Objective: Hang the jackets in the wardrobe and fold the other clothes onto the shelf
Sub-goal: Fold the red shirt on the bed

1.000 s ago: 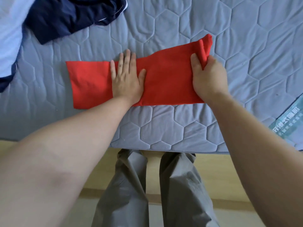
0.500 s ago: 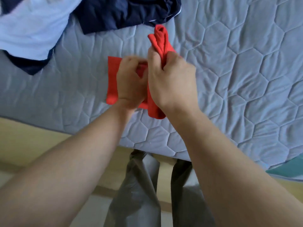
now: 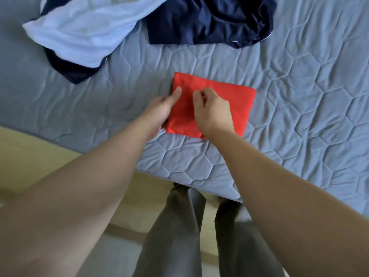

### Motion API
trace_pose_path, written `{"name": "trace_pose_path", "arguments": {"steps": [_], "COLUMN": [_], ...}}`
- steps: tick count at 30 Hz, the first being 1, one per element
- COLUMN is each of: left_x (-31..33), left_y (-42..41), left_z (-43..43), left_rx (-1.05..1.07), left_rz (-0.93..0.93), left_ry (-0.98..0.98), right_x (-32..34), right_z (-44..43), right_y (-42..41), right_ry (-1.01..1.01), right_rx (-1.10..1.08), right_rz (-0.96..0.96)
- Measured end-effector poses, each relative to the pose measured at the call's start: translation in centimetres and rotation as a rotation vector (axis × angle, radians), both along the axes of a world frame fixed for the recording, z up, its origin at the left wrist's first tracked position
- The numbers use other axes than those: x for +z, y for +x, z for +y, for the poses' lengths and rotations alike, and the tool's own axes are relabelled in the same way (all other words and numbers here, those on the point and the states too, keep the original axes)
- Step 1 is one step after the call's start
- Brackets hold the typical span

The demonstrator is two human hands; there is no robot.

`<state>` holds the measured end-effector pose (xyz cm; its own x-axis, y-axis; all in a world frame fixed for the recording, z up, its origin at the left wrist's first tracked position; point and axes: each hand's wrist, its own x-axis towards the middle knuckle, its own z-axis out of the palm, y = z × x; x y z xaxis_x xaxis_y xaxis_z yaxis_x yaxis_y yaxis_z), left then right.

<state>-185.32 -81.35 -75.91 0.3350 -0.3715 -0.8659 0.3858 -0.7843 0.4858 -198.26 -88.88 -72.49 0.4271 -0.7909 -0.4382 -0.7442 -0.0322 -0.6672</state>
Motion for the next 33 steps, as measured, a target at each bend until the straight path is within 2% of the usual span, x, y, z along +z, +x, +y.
{"name": "trace_pose_path", "arguments": {"steps": [2, 4, 5, 7, 9, 10, 13, 15, 18, 23, 25, 29, 33], "left_x": [0.2, 0.2, 0.2, -0.6, -0.9, -1.1, 0.6, 3.8, 11.5, 27.8, 33.4, 43.4, 50.2], "left_y": [-0.4, -1.2, -1.5, -1.8, -1.9, -1.9, -2.2, -2.2, -2.5, -3.3, -3.6, -3.4, -2.5], "left_z": [-0.4, -0.7, -1.0, -1.6, -1.8, -1.8, -1.2, -0.4, 1.5, 7.4, 9.9, 15.0, 20.8], "left_rx": [-0.133, -0.329, -0.367, -0.357, -0.324, -0.299, -0.169, -0.102, -0.048, 0.194, 0.324, 0.587, 0.678], "left_rz": [-0.238, -0.491, -0.515, -0.448, -0.379, -0.341, -0.220, -0.252, -0.345, -0.339, -0.267, -0.006, 0.148], "left_ry": [0.033, 0.159, 0.203, 0.227, 0.200, 0.174, 0.052, 0.031, 0.075, 0.084, 0.071, 0.017, -0.126], "right_x": [0.1, -0.4, -0.8, -1.7, -2.5, -2.7, -1.4, 1.4, 8.1, 22.9, 28.4, 37.4, 43.5], "right_z": [-0.5, -1.3, -1.8, -2.4, -2.7, -2.8, -3.1, -3.2, -2.5, -0.1, 1.1, 3.9, 6.6], "right_y": [-2.2, -4.5, -5.3, -6.5, -7.0, -7.1, -7.7, -7.7, -7.5, -6.5, -5.7, -3.5, -0.5], "right_ry": [-0.204, -0.258, -0.155, 0.198, 0.430, 0.455, 0.407, 0.379, 0.346, 0.332, 0.316, 0.322, 0.263], "right_rx": [-0.220, -0.448, -0.560, -0.682, -0.635, -0.602, -0.559, -0.530, -0.476, -0.319, -0.228, -0.074, 0.161], "right_rz": [-0.013, 0.097, 0.193, 0.314, 0.274, 0.255, 0.251, 0.254, 0.273, 0.231, 0.203, 0.129, 0.082]}}
